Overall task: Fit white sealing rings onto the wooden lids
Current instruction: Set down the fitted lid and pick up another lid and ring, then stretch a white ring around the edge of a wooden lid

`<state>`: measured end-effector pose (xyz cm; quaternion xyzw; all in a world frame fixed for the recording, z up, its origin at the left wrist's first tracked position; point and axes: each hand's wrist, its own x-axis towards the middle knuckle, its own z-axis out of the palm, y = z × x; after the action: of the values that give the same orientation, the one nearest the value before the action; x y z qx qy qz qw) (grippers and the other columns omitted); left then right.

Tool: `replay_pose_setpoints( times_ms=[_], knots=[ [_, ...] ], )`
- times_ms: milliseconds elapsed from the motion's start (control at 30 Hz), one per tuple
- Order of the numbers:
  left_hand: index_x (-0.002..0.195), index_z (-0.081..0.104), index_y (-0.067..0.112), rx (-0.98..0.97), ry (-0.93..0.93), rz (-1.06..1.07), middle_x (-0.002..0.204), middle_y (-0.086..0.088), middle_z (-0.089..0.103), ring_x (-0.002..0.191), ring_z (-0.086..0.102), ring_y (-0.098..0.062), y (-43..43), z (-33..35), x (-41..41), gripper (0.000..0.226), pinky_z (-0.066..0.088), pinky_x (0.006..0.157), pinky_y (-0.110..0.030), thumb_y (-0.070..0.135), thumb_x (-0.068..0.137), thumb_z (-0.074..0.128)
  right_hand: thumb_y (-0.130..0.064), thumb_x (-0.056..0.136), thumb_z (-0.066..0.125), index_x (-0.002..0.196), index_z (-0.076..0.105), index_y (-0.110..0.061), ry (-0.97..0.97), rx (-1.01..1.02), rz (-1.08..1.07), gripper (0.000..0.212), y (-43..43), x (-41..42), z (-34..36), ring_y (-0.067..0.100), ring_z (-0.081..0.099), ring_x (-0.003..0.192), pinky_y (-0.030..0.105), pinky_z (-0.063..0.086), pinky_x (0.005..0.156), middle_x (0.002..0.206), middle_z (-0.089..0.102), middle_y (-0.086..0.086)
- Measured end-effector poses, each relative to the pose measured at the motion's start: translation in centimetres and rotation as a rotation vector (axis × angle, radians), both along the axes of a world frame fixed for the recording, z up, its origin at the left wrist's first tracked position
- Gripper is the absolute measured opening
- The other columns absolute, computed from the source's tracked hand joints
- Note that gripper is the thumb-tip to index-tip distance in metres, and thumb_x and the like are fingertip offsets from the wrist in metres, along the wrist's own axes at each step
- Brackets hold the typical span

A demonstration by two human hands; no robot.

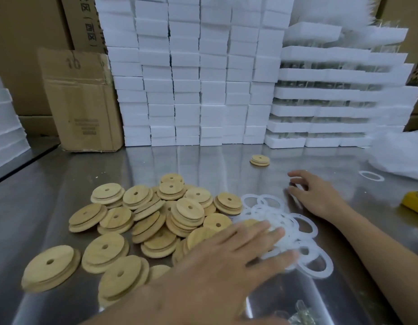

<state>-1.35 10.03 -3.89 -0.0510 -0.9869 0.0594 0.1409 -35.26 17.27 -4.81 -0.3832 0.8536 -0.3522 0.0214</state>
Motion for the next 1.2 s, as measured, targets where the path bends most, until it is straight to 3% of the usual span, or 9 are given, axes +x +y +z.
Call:
replay_pose_setpoints(
  times_ms=[100,200,367,500,700,867,1033,1133,1200],
  knots=[
    [0.166,-0.004,0.048,0.146,-0.116,0.022,0.175,0.021,-0.014,0.157,-0.024,0.004,-1.4,0.2,-0.4,0.077,-0.009,0.133,-0.04,0.081,0.101,0.021,-0.027,0.1,0.069,0.139,0.06,-0.026,0.015,0.009,-0.001,0.04,0.0,-0.1,0.0,0.023,0.058,0.132,0.039,0.042,0.109,0.137,0.069,0.001],
    [0.163,-0.002,0.057,0.107,-0.099,0.081,0.174,0.029,-0.008,0.157,-0.017,0.008,-3.6,0.0,-0.6,0.066,-0.01,0.132,-0.038,0.076,0.104,0.019,-0.029,0.101,0.069,0.138,0.06,-0.025,0.033,0.023,0.0,0.039,0.0,-0.1,0.0,0.023,0.057,0.133,0.036,0.04,0.107,0.139,0.068,-0.001],
    [0.159,0.002,0.065,0.105,-0.077,0.13,0.173,0.031,0.009,0.159,-0.003,0.009,-7.1,0.0,-1.4,0.056,-0.001,0.133,-0.037,0.069,0.107,0.021,-0.034,0.103,0.064,0.138,0.061,-0.024,0.074,0.071,0.021,0.037,0.0,-0.3,-0.1,0.021,0.057,0.129,0.029,0.038,0.099,0.141,0.065,-0.004],
    [0.156,0.023,0.067,0.139,-0.025,0.102,0.168,0.03,0.027,0.157,0.012,0.008,-9.3,0.5,-2.4,0.05,0.011,0.13,-0.026,0.069,0.107,0.031,-0.034,0.103,0.063,0.135,0.064,-0.025,0.093,0.071,0.024,0.032,-0.1,-0.4,-0.2,0.019,0.058,0.124,0.029,0.038,0.097,0.139,0.066,-0.006],
    [0.153,0.042,0.058,0.118,0.033,0.08,0.155,0.027,0.047,0.144,0.04,0.003,-11.3,0.8,-3.6,0.044,0.036,0.117,-0.026,0.062,0.109,0.039,-0.027,0.102,0.065,0.115,0.076,-0.028,0.105,-0.005,0.046,0.017,-0.2,0.2,0.2,0.012,0.064,0.11,0.027,0.042,0.09,0.114,0.074,-0.013],
    [0.152,0.05,0.048,0.01,0.102,0.109,0.149,0.022,0.054,0.14,0.047,-0.004,-11.5,0.5,-3.6,0.043,0.036,0.117,-0.032,0.051,0.111,0.036,-0.042,0.096,0.072,0.1,0.082,-0.039,-0.093,-0.007,0.267,0.011,-0.9,2.4,1.0,-0.005,0.068,0.096,0.02,0.049,0.086,0.099,0.076,-0.026],
    [0.15,0.048,0.047,0.001,0.161,0.079,0.156,0.017,0.048,0.148,0.039,-0.006,-11.1,0.4,-3.3,0.042,0.029,0.123,-0.032,0.052,0.109,0.04,-0.03,0.093,0.078,0.084,0.077,-0.035,-0.027,0.011,0.355,0.01,-1.5,3.3,0.8,0.007,0.069,0.089,0.031,0.053,0.084,0.097,0.075,-0.012],
    [0.154,0.044,0.049,0.164,0.087,0.072,0.163,0.02,0.042,0.155,0.024,-0.002,-10.3,0.1,-3.8,0.049,0.018,0.127,-0.026,0.063,0.109,0.033,-0.018,0.096,0.073,0.081,0.073,-0.027,-0.078,-0.1,0.293,0.018,-1.7,3.4,0.6,0.017,0.072,0.074,0.037,0.058,0.073,0.088,0.076,0.0],
    [0.147,0.053,0.045,0.311,0.08,0.065,0.152,0.022,0.053,0.149,0.033,-0.001,-9.8,-0.3,-4.4,0.048,0.028,0.121,-0.026,0.065,0.105,0.042,-0.017,0.096,0.073,0.083,0.071,-0.023,-0.046,-0.186,0.229,0.015,-1.9,3.4,0.6,0.015,0.072,0.079,0.035,0.057,0.076,0.085,0.075,-0.003]
  ],
)
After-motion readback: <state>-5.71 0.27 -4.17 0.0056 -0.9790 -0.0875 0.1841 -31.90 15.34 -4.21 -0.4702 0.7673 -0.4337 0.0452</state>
